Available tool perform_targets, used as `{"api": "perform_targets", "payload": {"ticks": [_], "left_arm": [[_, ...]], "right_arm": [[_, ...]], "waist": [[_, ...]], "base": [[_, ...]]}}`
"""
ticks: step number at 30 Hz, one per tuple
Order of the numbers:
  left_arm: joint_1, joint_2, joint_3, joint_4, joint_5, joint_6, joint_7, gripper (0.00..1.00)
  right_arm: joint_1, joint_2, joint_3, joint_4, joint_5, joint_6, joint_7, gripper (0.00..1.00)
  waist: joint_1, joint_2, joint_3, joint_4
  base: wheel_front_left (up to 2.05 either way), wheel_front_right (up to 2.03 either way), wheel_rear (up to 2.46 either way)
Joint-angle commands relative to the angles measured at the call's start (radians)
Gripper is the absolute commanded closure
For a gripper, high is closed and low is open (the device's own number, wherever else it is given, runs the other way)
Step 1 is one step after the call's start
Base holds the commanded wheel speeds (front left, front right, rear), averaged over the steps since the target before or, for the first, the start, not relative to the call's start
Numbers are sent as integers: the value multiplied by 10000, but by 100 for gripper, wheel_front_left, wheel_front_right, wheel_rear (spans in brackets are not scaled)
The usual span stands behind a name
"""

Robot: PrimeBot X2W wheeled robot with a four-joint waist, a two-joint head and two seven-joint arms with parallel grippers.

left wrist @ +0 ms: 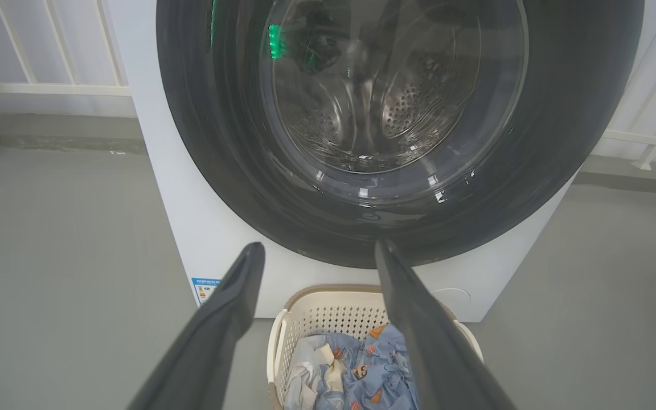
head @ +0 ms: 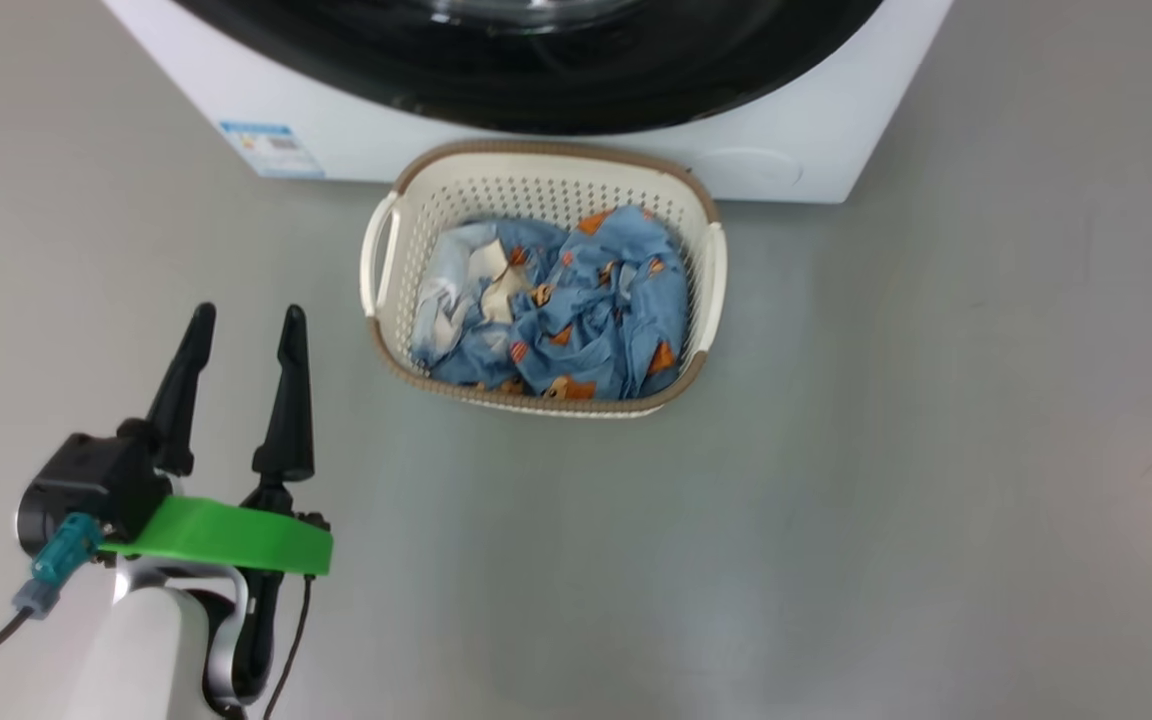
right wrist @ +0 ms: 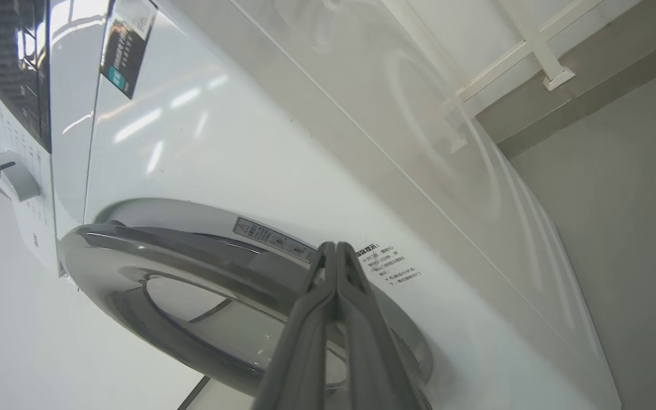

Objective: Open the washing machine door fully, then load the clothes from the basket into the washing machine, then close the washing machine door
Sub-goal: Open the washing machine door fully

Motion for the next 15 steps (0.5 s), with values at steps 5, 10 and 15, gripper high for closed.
{"api": "perform_targets", "payload": {"ticks": [5, 10, 15], "left_arm": [[-348, 165, 297, -869, -222, -25, -63, 0], [-417, 140, 259, -1258, -240, -26, -63, 0], [-488, 110, 220, -1324, -264, -26, -63, 0]], "right_arm": [[-797, -229, 261, -139, 708, 16, 770, 100], [-1414, -189, 410, -32, 1159, 16, 1333, 100], [-1903, -164, 544, 70, 1507, 16, 1854, 100]], "waist": [[0, 0, 704, 397], [0, 0, 1100, 492], [0, 0, 1363, 601]], "base": [[0, 0, 0], [0, 0, 0], [0, 0, 0]]}}
